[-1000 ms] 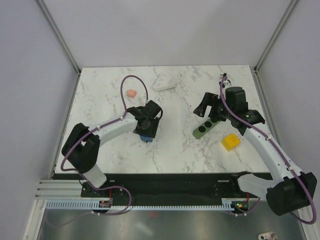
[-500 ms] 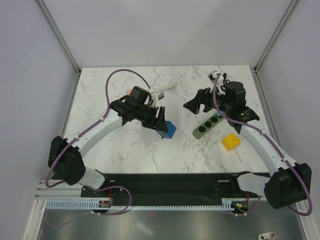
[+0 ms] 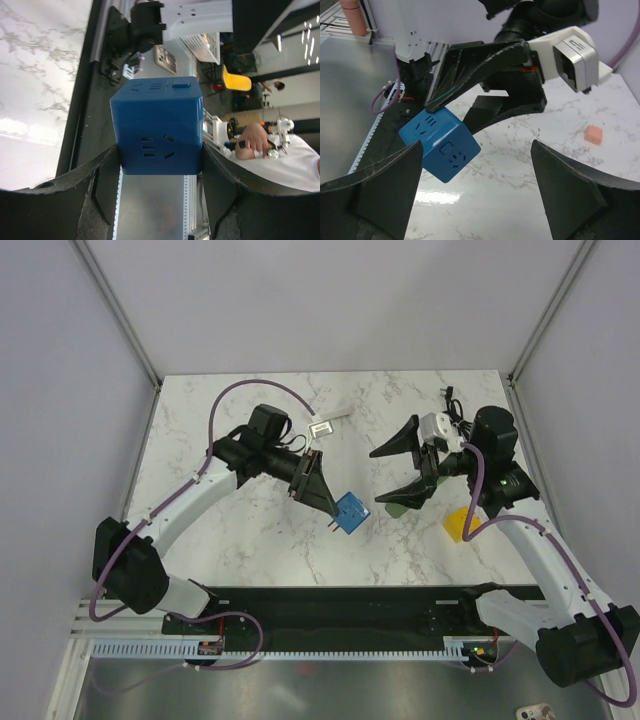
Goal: Insert the plug
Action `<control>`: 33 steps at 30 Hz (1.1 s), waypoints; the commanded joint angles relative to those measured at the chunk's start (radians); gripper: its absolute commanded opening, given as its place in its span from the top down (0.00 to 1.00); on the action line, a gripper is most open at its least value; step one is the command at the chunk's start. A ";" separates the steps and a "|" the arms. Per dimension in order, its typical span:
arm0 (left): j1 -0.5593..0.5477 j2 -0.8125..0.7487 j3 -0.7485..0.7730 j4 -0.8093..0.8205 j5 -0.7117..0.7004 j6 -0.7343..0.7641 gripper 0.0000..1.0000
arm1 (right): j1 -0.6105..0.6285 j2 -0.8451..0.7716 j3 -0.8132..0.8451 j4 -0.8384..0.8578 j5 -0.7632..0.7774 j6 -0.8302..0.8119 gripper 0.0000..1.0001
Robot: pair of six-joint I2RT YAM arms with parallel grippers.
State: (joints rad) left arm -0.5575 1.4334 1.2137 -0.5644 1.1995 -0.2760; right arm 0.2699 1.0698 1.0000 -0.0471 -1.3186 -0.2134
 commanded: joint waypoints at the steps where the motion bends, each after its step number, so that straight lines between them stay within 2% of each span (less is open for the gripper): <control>1: 0.002 0.015 0.067 0.050 0.201 0.058 0.98 | -0.005 -0.033 -0.003 -0.043 -0.192 -0.141 0.04; 2: 0.001 0.022 0.078 0.051 0.207 0.060 0.98 | -0.005 -0.036 -0.001 -0.098 -0.195 -0.186 0.03; 8: -0.010 0.105 0.158 0.051 0.239 0.061 0.98 | 0.006 -0.053 0.011 -0.175 -0.208 -0.213 0.02; 15: -0.056 0.167 0.233 0.054 0.267 0.072 0.98 | 0.038 0.004 0.034 -0.194 -0.206 -0.198 0.02; 28: -0.061 0.242 0.314 0.055 0.350 0.034 0.98 | 0.100 0.056 0.040 -0.207 -0.205 -0.211 0.02; 31: -0.061 0.252 0.323 0.054 0.356 0.020 0.98 | 0.101 0.058 0.038 -0.209 -0.206 -0.210 0.05; 33: -0.061 0.260 0.328 0.055 0.339 0.002 0.98 | 0.103 0.050 0.038 -0.209 -0.208 -0.210 0.18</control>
State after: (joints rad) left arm -0.6174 1.6848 1.4879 -0.5396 1.4494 -0.2420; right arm 0.3649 1.1290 1.0023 -0.2699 -1.4490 -0.3809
